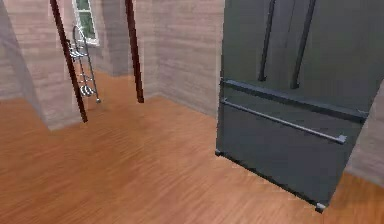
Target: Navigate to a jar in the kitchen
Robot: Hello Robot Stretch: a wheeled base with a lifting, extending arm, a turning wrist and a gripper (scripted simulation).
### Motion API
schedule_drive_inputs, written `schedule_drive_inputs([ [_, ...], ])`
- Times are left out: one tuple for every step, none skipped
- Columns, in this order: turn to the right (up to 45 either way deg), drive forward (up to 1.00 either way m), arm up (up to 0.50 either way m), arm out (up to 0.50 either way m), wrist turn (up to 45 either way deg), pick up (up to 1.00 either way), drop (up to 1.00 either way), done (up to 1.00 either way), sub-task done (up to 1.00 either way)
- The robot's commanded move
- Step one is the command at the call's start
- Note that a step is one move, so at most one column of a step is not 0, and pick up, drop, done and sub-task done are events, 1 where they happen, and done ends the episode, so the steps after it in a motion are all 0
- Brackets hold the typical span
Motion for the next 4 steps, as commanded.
schedule_drive_inputs([
  [45.0, 0.0, 0.0, 0.0, 0.0, 0.0, 0.0, 0.0, 0.0],
  [45.0, 0.0, 0.0, 0.0, 0.0, 0.0, 0.0, 0.0, 0.0],
  [45.0, 0.0, 0.0, 0.0, 0.0, 0.0, 0.0, 0.0, 0.0],
  [24.0, 0.0, 0.0, 0.0, 0.0, 0.0, 0.0, 0.0, 0.0],
])
